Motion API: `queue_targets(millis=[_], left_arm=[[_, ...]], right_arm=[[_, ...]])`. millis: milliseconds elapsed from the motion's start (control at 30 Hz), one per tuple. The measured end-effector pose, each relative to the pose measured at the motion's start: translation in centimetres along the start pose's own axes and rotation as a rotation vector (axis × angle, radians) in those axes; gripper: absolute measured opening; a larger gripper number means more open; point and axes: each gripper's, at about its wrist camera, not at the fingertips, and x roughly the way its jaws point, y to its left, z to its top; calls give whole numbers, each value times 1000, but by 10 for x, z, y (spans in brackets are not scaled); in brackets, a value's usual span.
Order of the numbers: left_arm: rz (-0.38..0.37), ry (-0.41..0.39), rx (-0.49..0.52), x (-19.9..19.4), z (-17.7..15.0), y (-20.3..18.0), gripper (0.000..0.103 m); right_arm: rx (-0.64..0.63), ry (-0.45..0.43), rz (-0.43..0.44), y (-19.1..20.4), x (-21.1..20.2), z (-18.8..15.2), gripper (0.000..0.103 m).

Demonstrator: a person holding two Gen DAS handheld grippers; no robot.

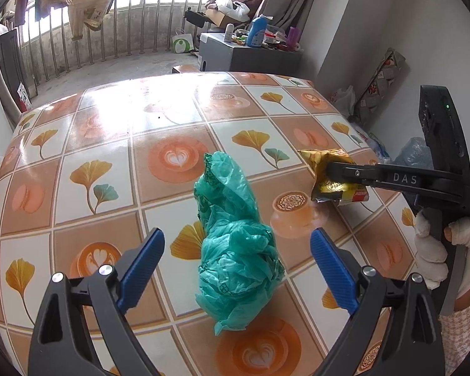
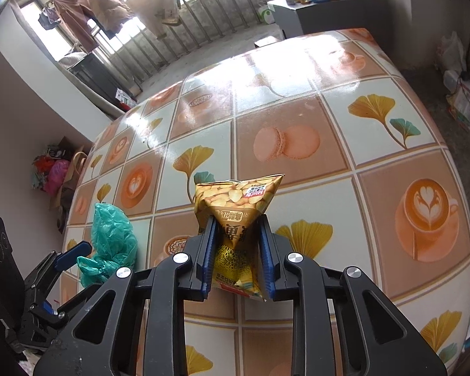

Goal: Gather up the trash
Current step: 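Grasp the gold chip packet with the right gripper while the left gripper grasps the green bag, then carry the green bag and chip packet over the wastebasket and open both grippers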

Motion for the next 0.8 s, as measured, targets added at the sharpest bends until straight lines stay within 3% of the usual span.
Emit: queue_targets(millis=[133, 433, 800], left_arm=[[-2, 20, 15, 7, -2, -5, 84], [7, 25, 18, 10, -7, -2, 51], [-17, -43, 66, -15, 1, -12, 49]], right_arm=[[6, -14, -1, 0, -9, -7, 24], [61, -48, 8, -7, -32, -31, 24], [199, -141, 41, -36, -73, -60, 24]])
